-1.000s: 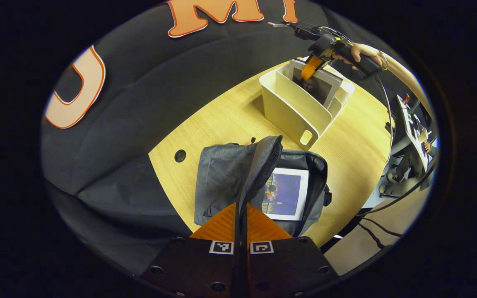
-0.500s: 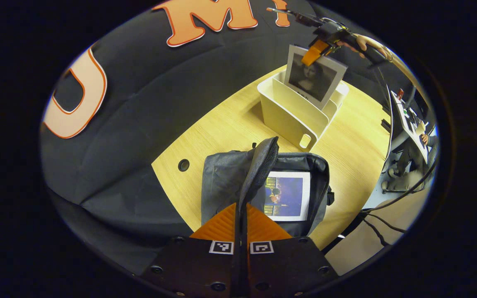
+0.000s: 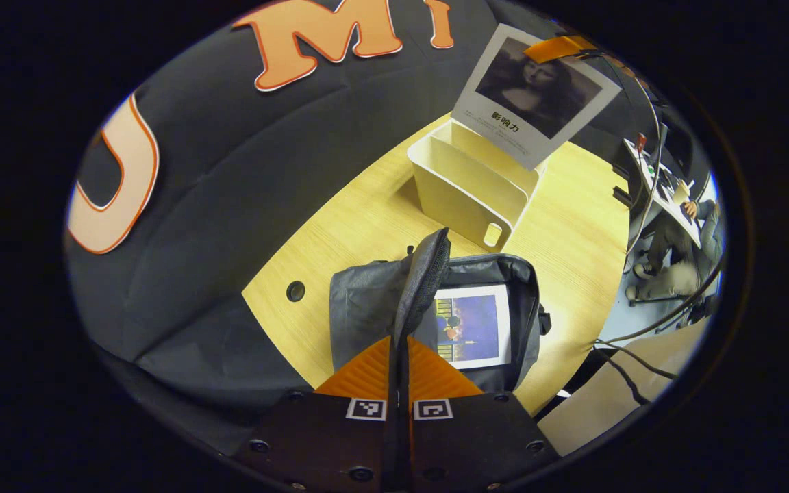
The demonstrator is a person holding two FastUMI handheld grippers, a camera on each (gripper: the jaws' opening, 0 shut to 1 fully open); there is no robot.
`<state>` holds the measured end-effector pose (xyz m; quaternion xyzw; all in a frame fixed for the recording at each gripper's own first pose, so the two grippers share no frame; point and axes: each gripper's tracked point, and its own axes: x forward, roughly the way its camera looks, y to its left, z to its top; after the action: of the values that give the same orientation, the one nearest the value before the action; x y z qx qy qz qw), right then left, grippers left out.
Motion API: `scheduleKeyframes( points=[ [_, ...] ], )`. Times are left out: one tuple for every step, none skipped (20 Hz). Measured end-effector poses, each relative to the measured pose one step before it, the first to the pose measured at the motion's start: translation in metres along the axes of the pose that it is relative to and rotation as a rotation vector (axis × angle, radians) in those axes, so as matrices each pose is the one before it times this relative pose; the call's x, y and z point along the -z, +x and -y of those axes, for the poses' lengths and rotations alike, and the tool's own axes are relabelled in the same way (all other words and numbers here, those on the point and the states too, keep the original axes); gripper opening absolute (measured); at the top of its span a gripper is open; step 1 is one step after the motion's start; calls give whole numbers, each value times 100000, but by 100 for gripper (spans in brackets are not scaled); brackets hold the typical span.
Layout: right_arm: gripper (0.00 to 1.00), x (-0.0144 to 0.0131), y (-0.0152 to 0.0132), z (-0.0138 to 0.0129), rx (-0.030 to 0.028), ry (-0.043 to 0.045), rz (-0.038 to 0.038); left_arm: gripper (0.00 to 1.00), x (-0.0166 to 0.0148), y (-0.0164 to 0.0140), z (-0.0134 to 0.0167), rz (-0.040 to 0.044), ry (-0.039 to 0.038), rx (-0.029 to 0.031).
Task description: Open the schoolbag, grab two books from the bookshelf and put them into the schoolbag.
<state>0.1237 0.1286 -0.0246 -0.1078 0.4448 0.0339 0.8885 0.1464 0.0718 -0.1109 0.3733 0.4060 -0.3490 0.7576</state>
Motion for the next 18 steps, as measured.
scheduleKeyframes(
  points=[
    [31,1090,-975,-792,-3291,1231,1161,0,1,58,9,-217,1568,464],
    [31,1084,-577,-938,-3373,2134,485,0,-91,30,-84,-36,1736,407],
    [31,1232,-173,-783,-3322,3850,635,0,-120,47,-73,14,1539,230],
    [31,1387,-8,-582,-3379,4545,-183,0,-41,-111,-72,34,1380,175],
    [31,1392,261,-551,-3478,4725,-826,0,-152,-41,-64,1,1076,238],
    [31,1496,1034,-275,-2624,5374,-361,0,-69,-152,5,213,810,319],
    [30,1749,637,121,-1766,4499,-621,0,-46,-65,71,-212,709,653],
    [30,1737,718,411,-1183,4884,-429,0,36,-62,-28,-43,1058,425],
    [30,1781,1240,236,-1964,5632,-447,0,-118,-90,-124,7,829,-107],
    [30,1881,1348,61,-3299,6527,-1005,0,46,-24,-89,-199,638,-71],
    [30,1661,1270,224,-3977,6756,-288,0,169,8,-139,-472,355,-68],
    [30,1573,1394,287,-3557,6222,-1024,0,-32,-49,149,-431,377,363],
    [30,1356,1743,585,-1621,5606,-486,0,-102,-118,112,-242,886,219],
    [30,982,1728,906,423,4325,-594,0,-80,-116,-110,-300,1097,-184],
    [30,790,1520,780,644,3151,-305,0,-116,-130,40,-253,856,-151],
    [30,496,1291,504,-681,3194,136,0,-213,-278,78,-110,587,-146],
    [30,311,695,222,-1613,3685,742,0,-91,-36,6,-251,518,-136],
    [30,333,796,95,-2323,3522,214,0,-33,-43,14,-131,289,-1]
  ],
)
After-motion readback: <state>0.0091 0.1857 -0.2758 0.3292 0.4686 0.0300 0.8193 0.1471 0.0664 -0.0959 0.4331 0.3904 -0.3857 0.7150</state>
